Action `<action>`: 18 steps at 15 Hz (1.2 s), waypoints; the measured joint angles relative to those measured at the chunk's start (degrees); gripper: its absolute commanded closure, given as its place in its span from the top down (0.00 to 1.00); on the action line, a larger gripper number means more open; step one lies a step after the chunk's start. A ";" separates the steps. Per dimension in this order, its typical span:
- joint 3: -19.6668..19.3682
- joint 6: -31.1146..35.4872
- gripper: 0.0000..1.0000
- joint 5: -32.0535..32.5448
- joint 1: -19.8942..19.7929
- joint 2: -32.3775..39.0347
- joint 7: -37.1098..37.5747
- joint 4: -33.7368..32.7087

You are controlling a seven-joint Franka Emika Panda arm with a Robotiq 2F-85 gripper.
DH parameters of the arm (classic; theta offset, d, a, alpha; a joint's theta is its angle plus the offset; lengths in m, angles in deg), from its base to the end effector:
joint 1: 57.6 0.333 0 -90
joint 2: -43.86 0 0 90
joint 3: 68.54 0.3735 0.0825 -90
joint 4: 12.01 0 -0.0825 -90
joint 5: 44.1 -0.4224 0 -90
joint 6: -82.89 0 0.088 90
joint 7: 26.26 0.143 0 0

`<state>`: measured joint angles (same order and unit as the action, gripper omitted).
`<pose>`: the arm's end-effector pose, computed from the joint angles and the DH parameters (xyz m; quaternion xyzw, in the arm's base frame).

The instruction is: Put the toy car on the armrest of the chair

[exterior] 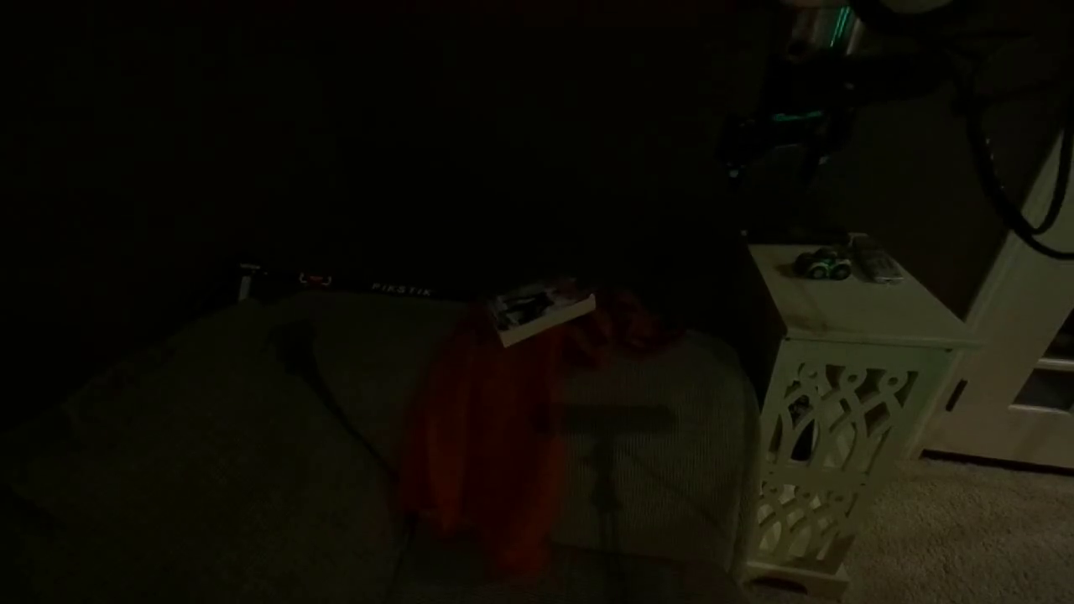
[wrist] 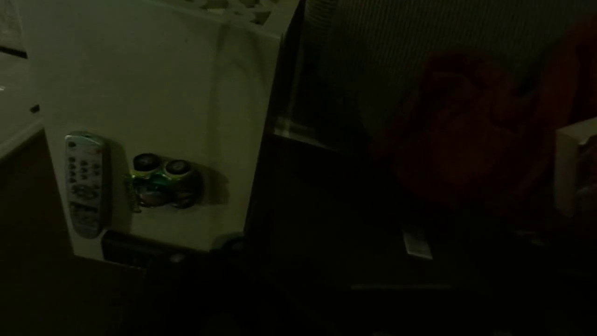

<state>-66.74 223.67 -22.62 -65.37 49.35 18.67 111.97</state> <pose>0.6075 -0.0719 0.3703 0.9397 -0.3012 0.1348 0.0902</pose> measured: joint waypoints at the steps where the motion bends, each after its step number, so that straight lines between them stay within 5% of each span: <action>1: -0.65 0.10 1.00 -0.04 0.38 0.41 -0.37 -0.05; 5: -1.11 0.10 1.00 -0.07 2.02 -0.23 -0.35 0.23; 8: -3.29 -4.17 1.00 2.26 4.36 1.31 8.40 -2.34; 18: -15.07 -17.60 1.00 2.22 5.23 26.75 24.08 -29.99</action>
<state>-81.81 206.07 -20.40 -60.14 76.10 42.75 81.98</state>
